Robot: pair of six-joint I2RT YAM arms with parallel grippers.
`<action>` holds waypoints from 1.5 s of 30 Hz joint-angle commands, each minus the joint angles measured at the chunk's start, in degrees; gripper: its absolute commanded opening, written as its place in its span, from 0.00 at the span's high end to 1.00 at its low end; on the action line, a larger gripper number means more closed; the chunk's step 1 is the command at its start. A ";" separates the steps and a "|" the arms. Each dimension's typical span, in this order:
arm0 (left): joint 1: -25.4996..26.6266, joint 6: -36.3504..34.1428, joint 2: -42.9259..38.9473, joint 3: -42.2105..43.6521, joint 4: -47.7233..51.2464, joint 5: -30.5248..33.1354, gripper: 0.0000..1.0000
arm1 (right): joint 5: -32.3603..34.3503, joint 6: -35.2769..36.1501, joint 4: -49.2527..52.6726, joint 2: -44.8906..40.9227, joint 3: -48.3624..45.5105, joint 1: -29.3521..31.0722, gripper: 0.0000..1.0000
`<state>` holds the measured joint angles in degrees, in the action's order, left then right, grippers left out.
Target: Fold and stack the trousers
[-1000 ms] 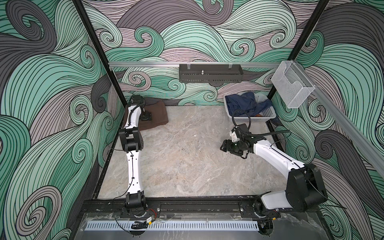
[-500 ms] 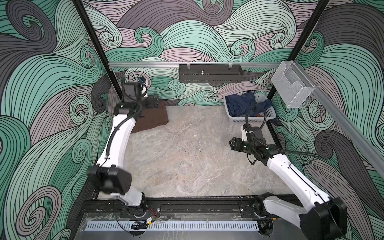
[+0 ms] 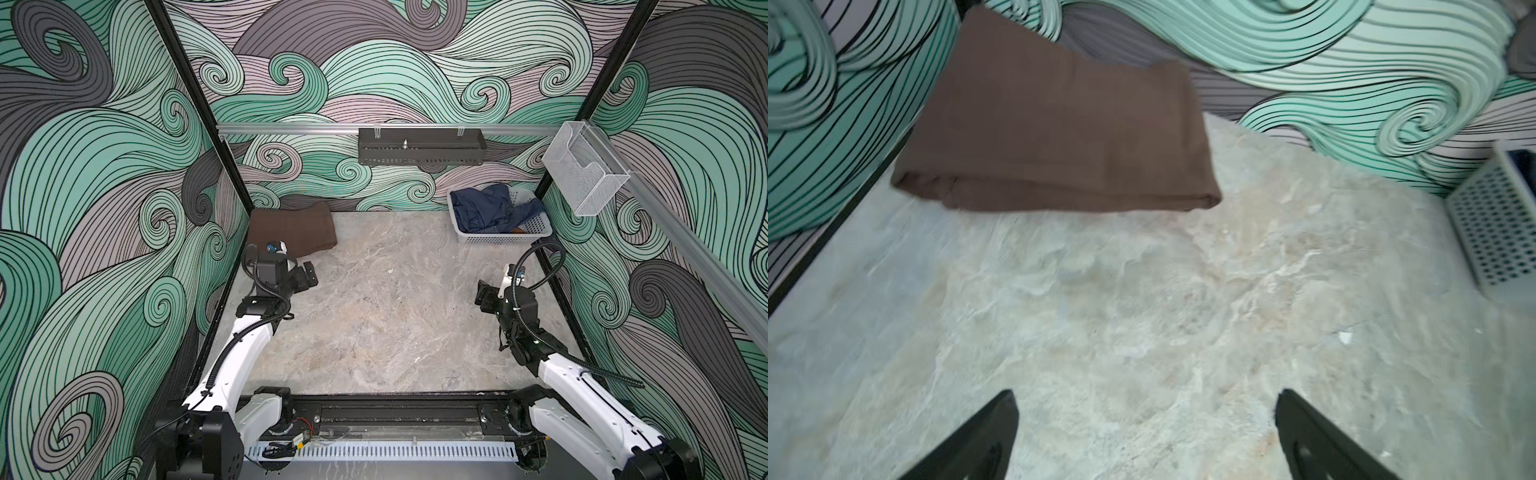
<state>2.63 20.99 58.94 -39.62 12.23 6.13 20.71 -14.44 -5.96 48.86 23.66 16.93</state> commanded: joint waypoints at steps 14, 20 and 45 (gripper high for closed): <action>-0.15 6.79 -4.56 13.88 -14.11 32.18 0.01 | 9.20 9.97 -28.11 7.87 -11.29 -8.87 0.06; -0.26 1.85 -0.09 15.05 -19.77 36.79 0.01 | 6.57 11.30 -43.22 22.18 -10.52 -9.25 0.05; -2.87 -17.94 29.18 16.68 -59.34 10.65 0.01 | -10.10 13.75 -45.16 39.02 -2.01 -14.73 0.00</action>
<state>0.14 6.74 85.69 -18.20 -45.60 23.77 11.31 -1.41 -51.59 88.31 20.58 1.80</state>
